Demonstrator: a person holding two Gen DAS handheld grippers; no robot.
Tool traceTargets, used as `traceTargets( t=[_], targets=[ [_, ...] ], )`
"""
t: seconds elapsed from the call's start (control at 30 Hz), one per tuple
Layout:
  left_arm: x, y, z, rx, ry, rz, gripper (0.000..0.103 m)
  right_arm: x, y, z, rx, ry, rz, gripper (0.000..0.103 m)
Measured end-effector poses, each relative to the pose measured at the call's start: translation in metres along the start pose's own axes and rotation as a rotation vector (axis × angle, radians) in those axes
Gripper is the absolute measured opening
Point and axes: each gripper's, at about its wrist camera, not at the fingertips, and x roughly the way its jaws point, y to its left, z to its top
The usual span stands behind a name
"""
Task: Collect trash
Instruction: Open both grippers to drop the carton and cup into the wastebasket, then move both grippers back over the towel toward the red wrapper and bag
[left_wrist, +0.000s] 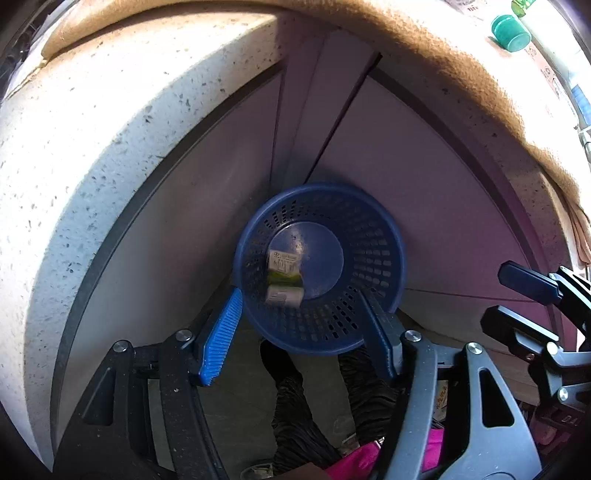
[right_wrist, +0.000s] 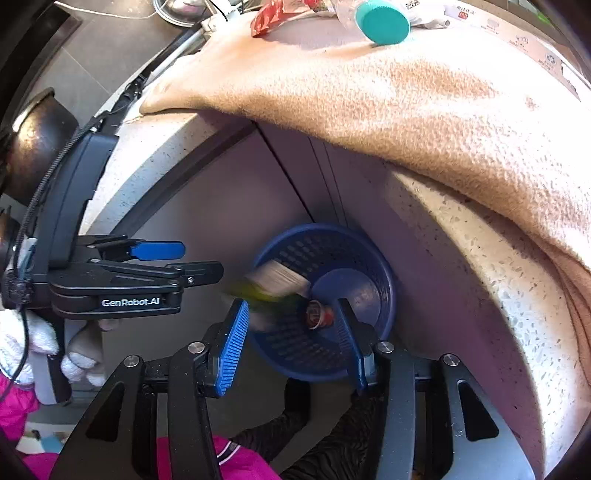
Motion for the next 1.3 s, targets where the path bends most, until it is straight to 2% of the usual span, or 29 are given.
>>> traceTargets(
  t=[0.47, 0.57, 0.67, 0.73, 0.77, 0.9, 1.13, 1.3],
  targets=[
    [-0.049, 0.002, 0.004, 0.001, -0.11, 0.018, 0.065, -0.041, -0.01, 0.004, -0.016, -0.05, 0.042, 0.047],
    [-0.068, 0.002, 0.009, -0.006, -0.149, 0.014, 0.065, -0.052, -0.011, 0.009, -0.017, -0.069, 0.051, 0.051],
    [-0.087, 0.002, 0.019, -0.028, -0.186, -0.002, 0.066, -0.065, -0.016, 0.014, -0.018, -0.091, 0.048, 0.052],
    [-0.1, 0.001, 0.027, -0.04, -0.213, -0.018, 0.075, -0.075, -0.021, 0.018, -0.015, -0.107, 0.047, 0.053],
    [-0.103, -0.001, 0.03, -0.041, -0.227, -0.023, 0.076, -0.081, -0.024, 0.02, -0.014, -0.116, 0.039, 0.053],
    [-0.125, -0.001, 0.048, -0.05, -0.266, -0.043, 0.076, -0.104, -0.037, 0.03, -0.006, -0.16, 0.029, 0.058],
    [-0.146, -0.01, 0.086, -0.115, -0.303, -0.116, 0.078, -0.144, -0.073, 0.051, 0.031, -0.238, 0.012, 0.06],
    [-0.144, -0.016, 0.111, -0.153, -0.312, -0.142, 0.078, -0.158, -0.1, 0.072, 0.061, -0.274, -0.015, 0.06]
  ],
)
